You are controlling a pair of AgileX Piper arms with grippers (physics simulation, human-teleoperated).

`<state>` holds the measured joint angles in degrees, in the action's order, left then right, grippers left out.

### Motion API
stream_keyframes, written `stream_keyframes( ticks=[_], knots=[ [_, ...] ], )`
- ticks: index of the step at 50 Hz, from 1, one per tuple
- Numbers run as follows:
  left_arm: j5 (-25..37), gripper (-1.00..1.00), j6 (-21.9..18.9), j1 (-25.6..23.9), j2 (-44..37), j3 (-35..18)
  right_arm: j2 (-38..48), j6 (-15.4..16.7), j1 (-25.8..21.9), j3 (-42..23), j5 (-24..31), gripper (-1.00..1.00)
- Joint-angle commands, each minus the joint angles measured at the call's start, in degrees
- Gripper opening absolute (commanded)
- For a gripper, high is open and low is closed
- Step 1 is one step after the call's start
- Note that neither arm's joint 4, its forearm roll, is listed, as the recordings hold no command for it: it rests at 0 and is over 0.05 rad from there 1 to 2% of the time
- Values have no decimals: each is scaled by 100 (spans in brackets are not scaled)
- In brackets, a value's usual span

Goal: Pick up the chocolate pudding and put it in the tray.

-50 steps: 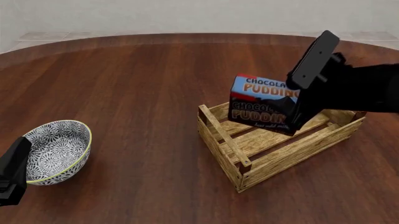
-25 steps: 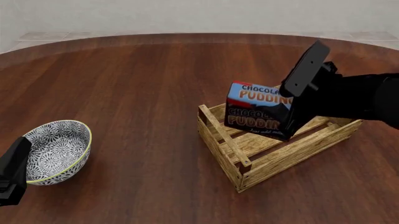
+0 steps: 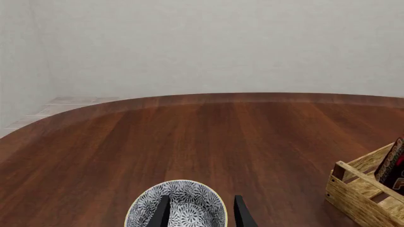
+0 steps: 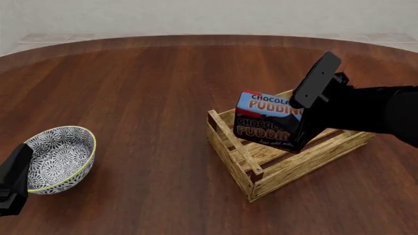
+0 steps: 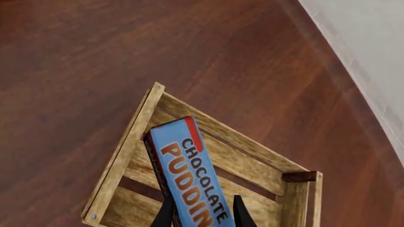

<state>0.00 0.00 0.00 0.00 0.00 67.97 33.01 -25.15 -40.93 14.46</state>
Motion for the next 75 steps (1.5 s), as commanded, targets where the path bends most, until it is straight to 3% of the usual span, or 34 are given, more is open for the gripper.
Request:
stream_keyframes(
  ticks=[1,75],
  knots=[
    [0,100,0,0,0,0,47,-181,-40,62,-91,-100],
    [0,100,0,0,0,0,352,-598,-119,711,-901,-100]
  ],
)
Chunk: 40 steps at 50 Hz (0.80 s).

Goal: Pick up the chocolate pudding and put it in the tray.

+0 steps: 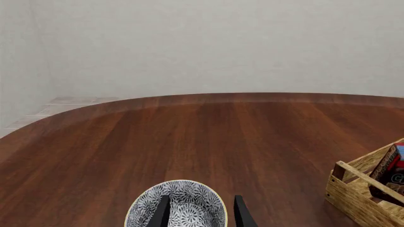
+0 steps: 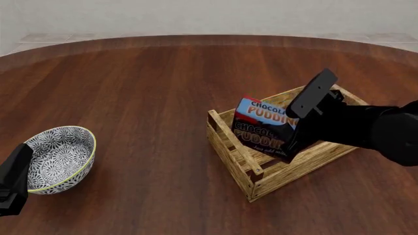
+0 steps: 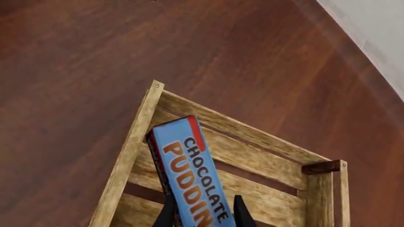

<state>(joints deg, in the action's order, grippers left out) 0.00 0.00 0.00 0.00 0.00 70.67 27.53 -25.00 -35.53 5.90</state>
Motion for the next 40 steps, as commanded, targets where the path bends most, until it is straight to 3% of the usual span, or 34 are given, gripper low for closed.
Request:
stream_keyframes(
  ticks=[1,40],
  knots=[
    [0,100,0,0,0,0,75,-58,-127,163,-33,-100],
    [0,100,0,0,0,0,233,-156,-138,318,-277,-100]
  ],
)
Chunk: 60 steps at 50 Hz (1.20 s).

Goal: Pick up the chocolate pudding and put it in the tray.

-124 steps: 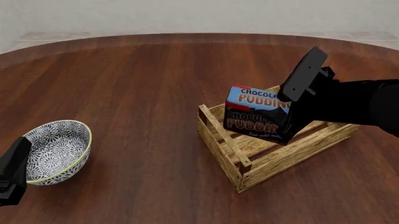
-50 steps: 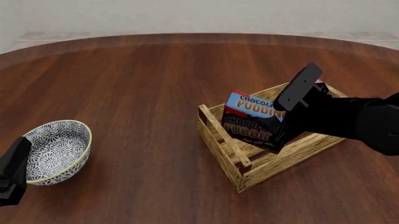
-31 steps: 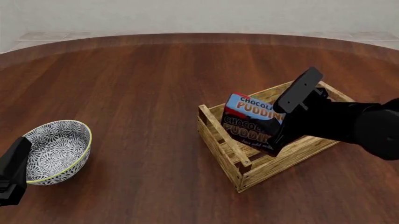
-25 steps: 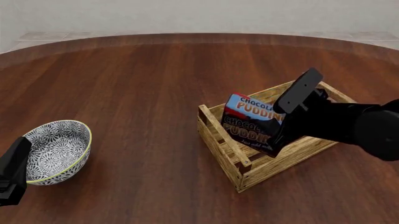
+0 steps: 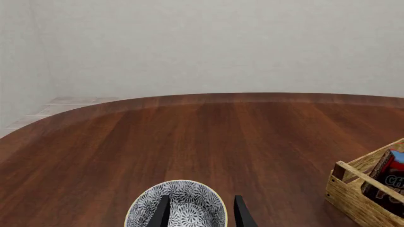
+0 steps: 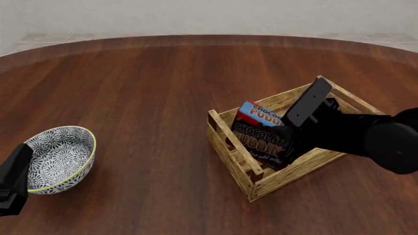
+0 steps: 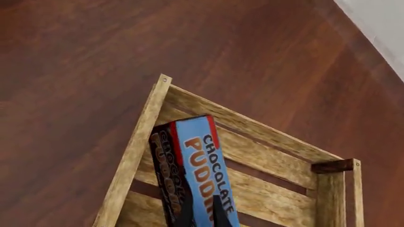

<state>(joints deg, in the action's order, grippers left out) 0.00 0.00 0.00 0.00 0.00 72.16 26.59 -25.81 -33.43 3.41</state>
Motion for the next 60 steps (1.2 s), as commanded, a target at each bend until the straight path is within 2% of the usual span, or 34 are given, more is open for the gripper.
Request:
stream_keyframes(
  ticks=[1,15,17,18,19,20,21,22,24,33,46,53,54,57,59,60],
  knots=[
    [0,100,0,0,0,0,80,-72,-61,108,-29,-100],
    [0,100,0,0,0,0,136,-65,-44,192,-163,-100],
    [0,100,0,0,0,0,196,-95,100,124,-177,-100],
    [0,100,0,0,0,0,219,-82,146,100,-163,100],
    [0,100,0,0,0,0,187,-129,-30,145,-122,100],
    [0,100,0,0,0,0,218,-137,154,86,-164,100],
    [0,100,0,0,0,0,231,-198,119,67,-134,100],
    [0,100,0,0,0,0,148,-112,7,155,-162,100],
    [0,100,0,0,0,0,212,-183,141,41,-135,100],
    [0,100,0,0,0,0,148,-244,144,-10,-34,100],
    [0,100,0,0,0,0,-327,-337,88,-300,467,100],
    [0,100,0,0,0,0,-832,-403,-1,-668,1046,100],
    [0,100,0,0,0,0,-1005,-323,-59,-783,1275,100],
    [0,100,0,0,0,0,-1241,-346,-63,-995,1529,100],
    [0,100,0,0,0,0,-1393,-153,-28,-1094,1725,100],
    [0,100,0,0,0,0,-1494,-159,-60,-1155,1820,100]
  ],
)
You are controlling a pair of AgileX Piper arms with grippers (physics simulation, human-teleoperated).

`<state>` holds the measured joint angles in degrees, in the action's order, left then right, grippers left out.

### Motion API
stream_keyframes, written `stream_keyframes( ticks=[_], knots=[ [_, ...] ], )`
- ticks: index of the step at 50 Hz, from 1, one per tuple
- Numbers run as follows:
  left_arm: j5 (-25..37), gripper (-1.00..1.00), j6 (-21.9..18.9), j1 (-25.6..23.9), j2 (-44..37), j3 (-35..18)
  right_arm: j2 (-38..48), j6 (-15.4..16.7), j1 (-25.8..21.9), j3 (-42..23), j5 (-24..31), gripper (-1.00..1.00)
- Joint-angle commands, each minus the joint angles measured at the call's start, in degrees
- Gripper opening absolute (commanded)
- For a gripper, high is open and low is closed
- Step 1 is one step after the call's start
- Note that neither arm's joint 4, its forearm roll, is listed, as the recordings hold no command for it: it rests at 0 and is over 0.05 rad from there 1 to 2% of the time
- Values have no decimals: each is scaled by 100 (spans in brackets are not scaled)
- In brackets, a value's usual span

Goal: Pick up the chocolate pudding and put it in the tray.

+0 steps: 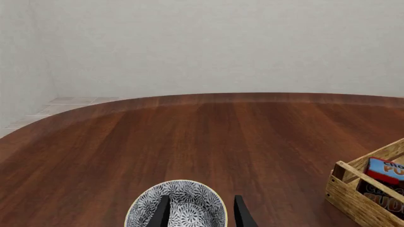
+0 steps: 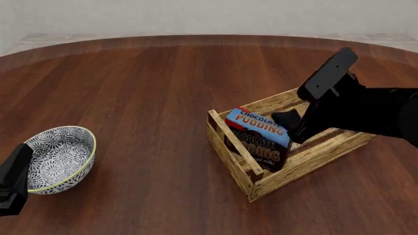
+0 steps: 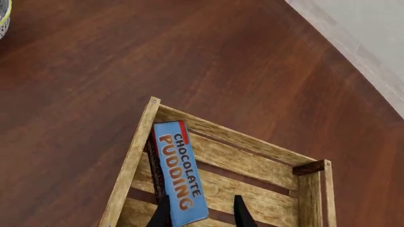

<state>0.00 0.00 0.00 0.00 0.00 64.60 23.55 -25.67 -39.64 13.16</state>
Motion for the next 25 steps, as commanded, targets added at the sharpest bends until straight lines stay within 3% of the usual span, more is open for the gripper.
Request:
stream_keyframes(
  ticks=[1,10,25],
  knots=[
    [0,100,0,0,0,0,-739,145,-73,-535,846,100],
    [0,100,0,0,0,0,-1343,288,-23,-972,1513,100],
    [0,100,0,0,0,0,-2616,385,148,-1002,2154,100]
  ],
)
